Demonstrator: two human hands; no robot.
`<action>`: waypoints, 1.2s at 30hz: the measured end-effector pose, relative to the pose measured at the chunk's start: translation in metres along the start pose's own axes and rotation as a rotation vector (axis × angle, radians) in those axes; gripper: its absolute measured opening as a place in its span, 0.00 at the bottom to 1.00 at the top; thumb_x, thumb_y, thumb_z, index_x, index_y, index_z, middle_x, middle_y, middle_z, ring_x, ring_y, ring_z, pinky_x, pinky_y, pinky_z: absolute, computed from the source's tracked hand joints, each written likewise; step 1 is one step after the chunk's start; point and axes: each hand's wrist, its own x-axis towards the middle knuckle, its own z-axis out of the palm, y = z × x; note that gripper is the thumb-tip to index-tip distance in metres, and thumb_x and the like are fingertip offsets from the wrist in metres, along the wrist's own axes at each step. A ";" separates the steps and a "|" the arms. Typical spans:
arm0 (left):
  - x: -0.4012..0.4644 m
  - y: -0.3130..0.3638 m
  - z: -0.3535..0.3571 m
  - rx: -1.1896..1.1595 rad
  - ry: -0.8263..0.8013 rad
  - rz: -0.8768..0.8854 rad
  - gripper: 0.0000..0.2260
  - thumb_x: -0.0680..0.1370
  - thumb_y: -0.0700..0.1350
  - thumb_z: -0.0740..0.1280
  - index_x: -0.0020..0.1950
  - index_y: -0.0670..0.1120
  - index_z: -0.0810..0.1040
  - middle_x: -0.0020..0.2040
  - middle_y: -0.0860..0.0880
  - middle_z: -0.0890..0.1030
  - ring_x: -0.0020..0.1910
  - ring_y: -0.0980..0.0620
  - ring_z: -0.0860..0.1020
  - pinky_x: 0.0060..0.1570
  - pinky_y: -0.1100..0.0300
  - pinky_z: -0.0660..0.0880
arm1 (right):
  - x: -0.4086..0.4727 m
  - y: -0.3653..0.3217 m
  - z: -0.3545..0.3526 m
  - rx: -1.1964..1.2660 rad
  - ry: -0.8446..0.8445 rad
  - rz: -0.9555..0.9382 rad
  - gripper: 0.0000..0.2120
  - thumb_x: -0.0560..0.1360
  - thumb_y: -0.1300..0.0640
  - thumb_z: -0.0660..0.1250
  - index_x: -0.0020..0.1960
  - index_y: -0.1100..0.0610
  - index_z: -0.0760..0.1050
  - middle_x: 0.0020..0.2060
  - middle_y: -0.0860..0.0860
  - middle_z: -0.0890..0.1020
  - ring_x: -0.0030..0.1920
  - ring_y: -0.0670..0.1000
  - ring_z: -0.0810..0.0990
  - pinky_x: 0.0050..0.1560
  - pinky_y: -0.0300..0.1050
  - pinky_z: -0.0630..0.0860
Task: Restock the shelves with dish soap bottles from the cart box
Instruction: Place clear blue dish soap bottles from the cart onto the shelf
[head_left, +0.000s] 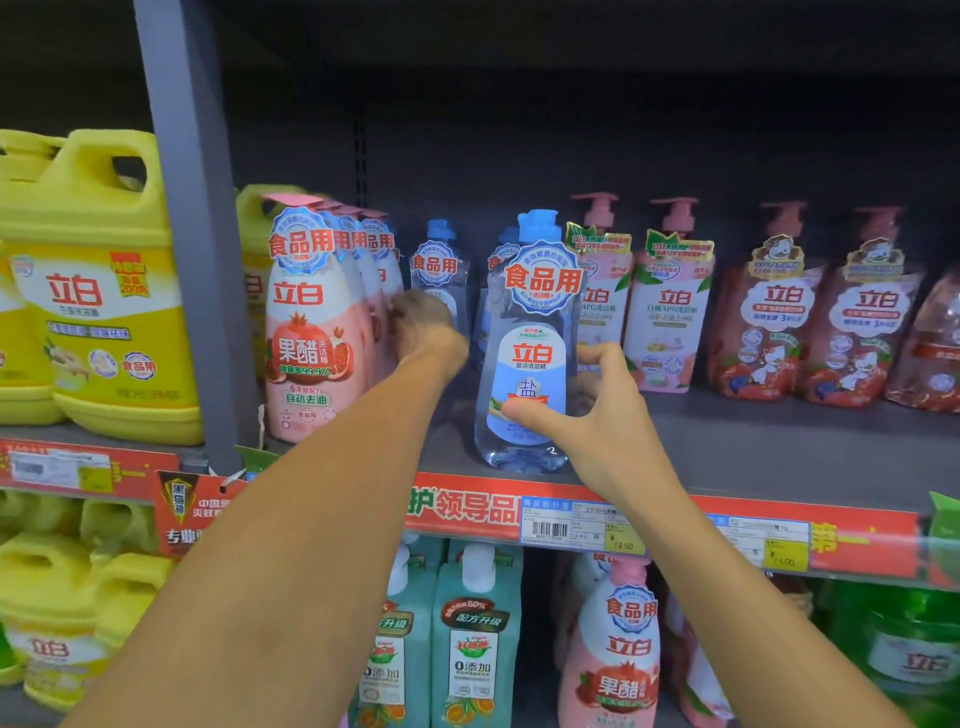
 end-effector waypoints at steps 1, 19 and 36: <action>0.000 0.001 0.001 -0.004 0.002 -0.009 0.33 0.78 0.39 0.66 0.76 0.31 0.52 0.73 0.33 0.61 0.70 0.36 0.69 0.64 0.49 0.71 | 0.000 0.001 0.000 -0.005 0.004 -0.003 0.25 0.66 0.55 0.82 0.51 0.46 0.68 0.48 0.44 0.83 0.44 0.36 0.82 0.40 0.29 0.76; -0.005 0.006 0.000 0.198 -0.011 0.053 0.27 0.83 0.40 0.57 0.75 0.27 0.51 0.74 0.29 0.57 0.73 0.32 0.60 0.70 0.45 0.61 | -0.006 -0.002 -0.001 -0.061 0.018 -0.004 0.25 0.66 0.51 0.81 0.50 0.45 0.67 0.46 0.40 0.84 0.44 0.36 0.83 0.40 0.32 0.77; -0.133 -0.069 -0.047 0.230 -0.109 0.501 0.23 0.83 0.60 0.53 0.57 0.43 0.77 0.56 0.42 0.80 0.55 0.41 0.77 0.47 0.53 0.67 | -0.011 -0.008 -0.002 -0.224 0.065 -0.012 0.24 0.68 0.49 0.80 0.57 0.53 0.72 0.52 0.46 0.78 0.49 0.36 0.78 0.44 0.28 0.71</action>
